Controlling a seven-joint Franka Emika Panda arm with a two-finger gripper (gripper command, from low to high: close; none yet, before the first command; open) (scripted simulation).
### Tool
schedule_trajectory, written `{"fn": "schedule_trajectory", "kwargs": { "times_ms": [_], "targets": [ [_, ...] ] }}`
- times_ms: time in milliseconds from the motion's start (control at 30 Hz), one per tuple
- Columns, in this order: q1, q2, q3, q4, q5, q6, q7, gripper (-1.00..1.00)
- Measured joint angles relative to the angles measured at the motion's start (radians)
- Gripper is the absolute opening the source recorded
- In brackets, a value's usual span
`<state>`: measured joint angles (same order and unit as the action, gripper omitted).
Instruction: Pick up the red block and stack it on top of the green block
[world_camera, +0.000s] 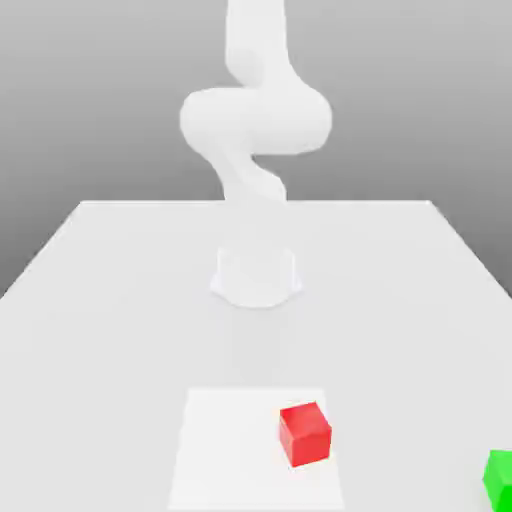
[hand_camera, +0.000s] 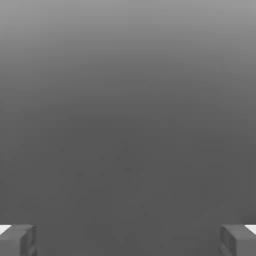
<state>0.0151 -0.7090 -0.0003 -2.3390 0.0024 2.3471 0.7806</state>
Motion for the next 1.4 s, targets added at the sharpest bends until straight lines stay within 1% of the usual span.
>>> {"fn": "schedule_trajectory", "kwargs": {
  "times_ms": [433,667,733,867,900,1133,1333,1400],
  "targets": [
    [0.067,0.478,0.014,-0.204,0.011,0.247,-0.101,0.0],
    [0.099,0.732,0.029,-0.312,-0.001,0.378,-0.141,0.0],
    [0.101,0.804,0.029,-0.326,-0.01,0.426,-0.144,0.0],
    [0.107,0.949,0.021,-0.312,-0.022,0.545,-0.137,0.0],
    [0.109,0.984,0.018,-0.307,-0.025,0.575,-0.135,-1.0],
    [0.108,0.993,0.019,-0.306,-0.028,0.582,-0.133,-1.0],
    [0.107,0.812,0.029,-0.327,-0.011,0.421,-0.15,-1.0],
    [0.129,0.823,0.057,-0.273,-0.021,0.377,-0.19,-1.0]
  ]
}}
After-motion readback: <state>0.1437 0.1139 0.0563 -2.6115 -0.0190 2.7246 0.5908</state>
